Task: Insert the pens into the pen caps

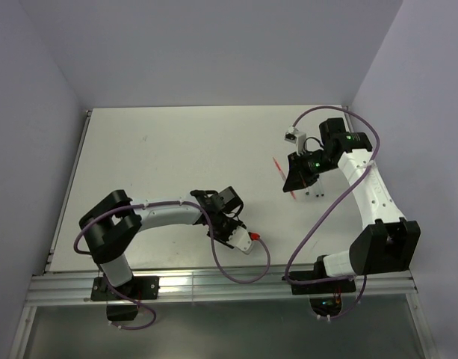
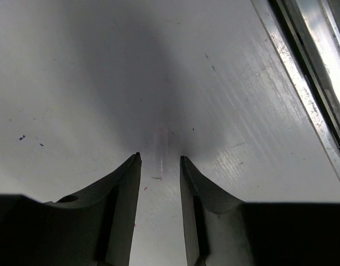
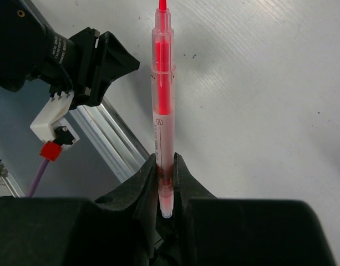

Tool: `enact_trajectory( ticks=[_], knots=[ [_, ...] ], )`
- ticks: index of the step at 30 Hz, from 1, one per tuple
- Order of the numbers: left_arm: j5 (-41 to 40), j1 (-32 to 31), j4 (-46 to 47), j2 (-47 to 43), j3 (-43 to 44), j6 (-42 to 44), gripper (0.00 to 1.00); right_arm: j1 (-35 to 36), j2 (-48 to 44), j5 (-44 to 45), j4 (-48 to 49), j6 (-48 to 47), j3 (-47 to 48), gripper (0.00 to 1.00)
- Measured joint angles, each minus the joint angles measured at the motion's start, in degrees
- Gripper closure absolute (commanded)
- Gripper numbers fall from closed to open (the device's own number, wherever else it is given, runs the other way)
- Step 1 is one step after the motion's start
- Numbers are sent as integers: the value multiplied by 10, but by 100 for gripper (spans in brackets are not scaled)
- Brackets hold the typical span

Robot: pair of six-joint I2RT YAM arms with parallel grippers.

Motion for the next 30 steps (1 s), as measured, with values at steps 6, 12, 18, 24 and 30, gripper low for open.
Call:
enact_trajectory(
  ticks=[6,12,18,24,30],
  knots=[
    [-2,0,1,25,10,10,71,-6,1,-2,-1,-7,-7,100],
    [3,0,-13,33,22,19,100,-6,6,-8,-2,-10,-7,100],
    [-32,0,-74,-22,5,21,100,-4,20,-57,-2,-16,-21,100],
    [-129,16,-109,-230,0,83,100,66,69,-127,11,-24,-31,100],
    [-213,112,-11,-376,-37,229,100,184,76,-143,52,3,-23,100]
  ],
)
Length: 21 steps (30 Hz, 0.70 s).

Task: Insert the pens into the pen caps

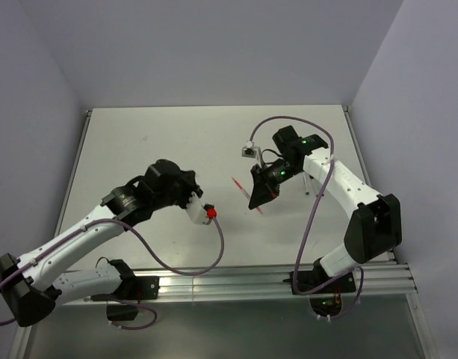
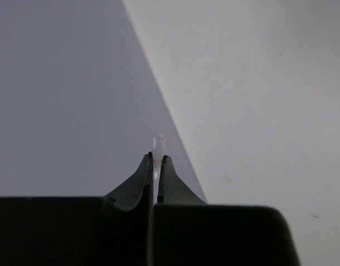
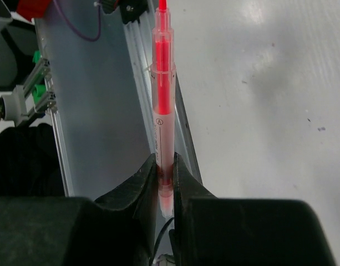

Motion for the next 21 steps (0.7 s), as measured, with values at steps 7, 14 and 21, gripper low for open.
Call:
enact_trajectory(
  ticks=[7,14,21],
  knots=[
    [0,36,183,-85,-76,100,100,82,-1,12,33,50,14,100],
    [50,36,297,-163,-174,200,100,109,-4,30,43,85,56,100],
    [80,16,350,-178,-205,256,100,127,-4,43,49,100,79,100]
  ],
)
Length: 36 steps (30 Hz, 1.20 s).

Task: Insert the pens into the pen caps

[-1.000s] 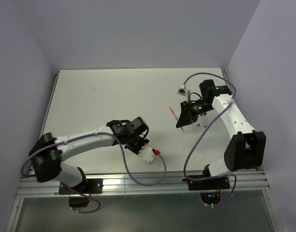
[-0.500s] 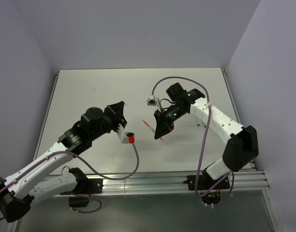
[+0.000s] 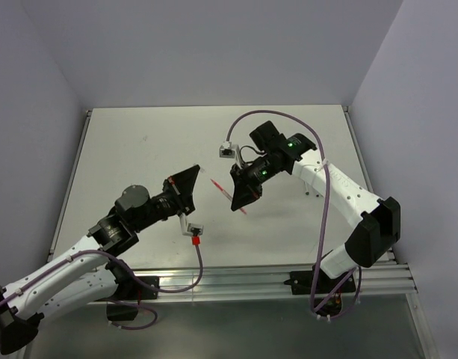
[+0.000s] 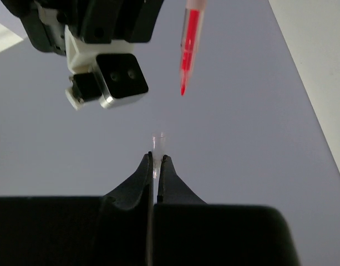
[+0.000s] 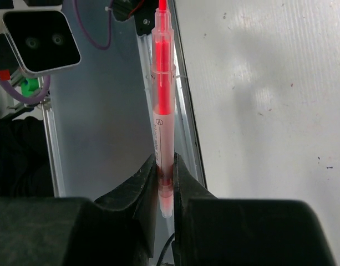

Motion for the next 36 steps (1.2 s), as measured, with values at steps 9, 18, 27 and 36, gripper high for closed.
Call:
enact_trajectory(
  ticks=[9,18,27,36],
  knots=[
    [17,-22,-1,-13,-3,21,100,19,2,10,3,10,7,100],
    [17,-24,-22,-18,-3,23,100,20,2,16,3,13,7,100],
    [17,-24,-46,-18,-7,23,100,25,2,24,3,17,9,100],
    [19,-25,-46,-9,-16,23,100,31,1,26,3,19,9,100]
  ],
)
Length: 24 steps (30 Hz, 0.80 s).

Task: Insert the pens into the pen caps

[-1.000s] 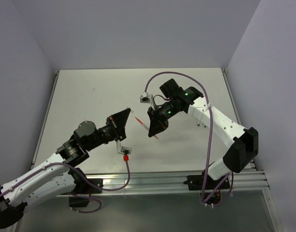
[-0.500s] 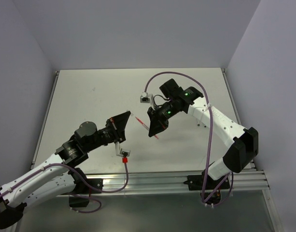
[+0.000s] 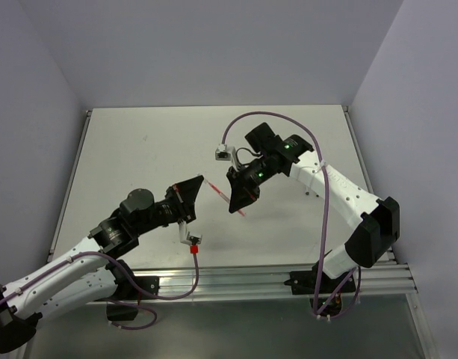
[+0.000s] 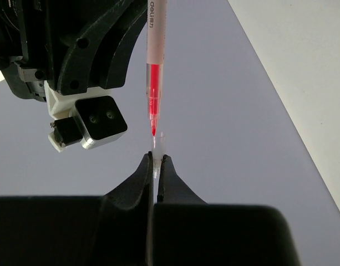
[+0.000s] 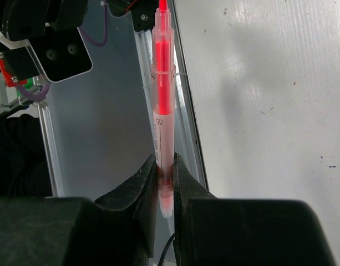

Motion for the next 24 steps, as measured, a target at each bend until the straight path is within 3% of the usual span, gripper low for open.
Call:
enact_trajectory(
  ticks=[24],
  knots=[
    [5,-38,-2,-4,0,0,100,10,1,12,-19,4,33,100]
  ],
)
